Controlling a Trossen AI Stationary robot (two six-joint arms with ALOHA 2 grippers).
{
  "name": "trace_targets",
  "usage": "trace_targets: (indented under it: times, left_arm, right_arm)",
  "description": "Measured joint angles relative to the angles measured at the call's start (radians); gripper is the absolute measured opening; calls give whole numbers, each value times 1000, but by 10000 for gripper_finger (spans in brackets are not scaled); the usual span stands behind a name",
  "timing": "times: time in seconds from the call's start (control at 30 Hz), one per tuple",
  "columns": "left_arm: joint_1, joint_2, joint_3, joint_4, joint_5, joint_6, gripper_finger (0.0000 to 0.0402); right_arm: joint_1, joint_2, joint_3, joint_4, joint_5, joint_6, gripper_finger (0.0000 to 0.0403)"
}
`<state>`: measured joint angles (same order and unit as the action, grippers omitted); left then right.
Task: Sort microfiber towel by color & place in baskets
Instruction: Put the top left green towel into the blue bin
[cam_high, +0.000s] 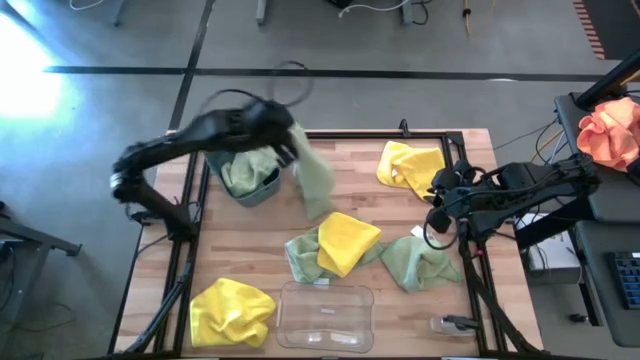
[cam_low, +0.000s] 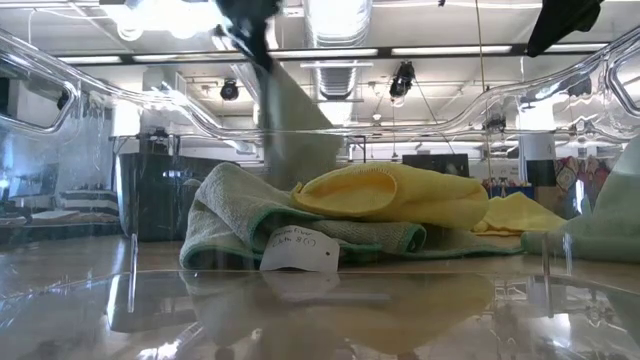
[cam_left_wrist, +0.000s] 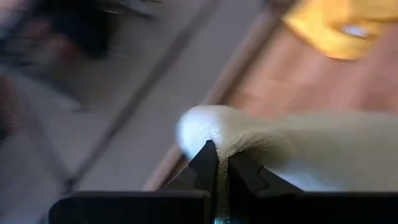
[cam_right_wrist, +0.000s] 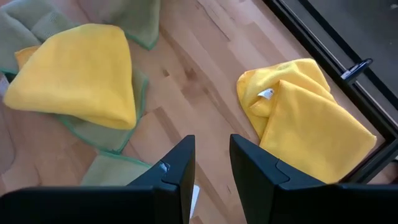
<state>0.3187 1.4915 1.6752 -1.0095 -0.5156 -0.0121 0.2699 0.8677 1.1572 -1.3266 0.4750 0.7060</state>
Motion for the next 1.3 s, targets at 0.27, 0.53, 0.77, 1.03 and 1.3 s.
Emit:
trace_targets:
  times: [0.27, 0.53, 0.77, 1.03, 1.3]
  left_arm:
    - [16, -220, 0, -86, -250, -37, 1]
    - [24, -347, 0, -286, -461, -198, 1]
    - [24, -392, -14, -567, -394, -470, 1]
    - [23, -421, -246, -471, -251, -442, 1]
    - [22, -422, -450, -367, -256, -442, 18]
  right_arm:
    - [0, 0, 0, 1, 1, 4, 93]
    - [0, 0, 0, 3, 0, 70, 93]
    - [0, 0, 0, 4, 0, 82, 93]
    - [0, 0, 0, 4, 11, 79, 93]
    - [0, 0, 0, 3, 23, 79, 93]
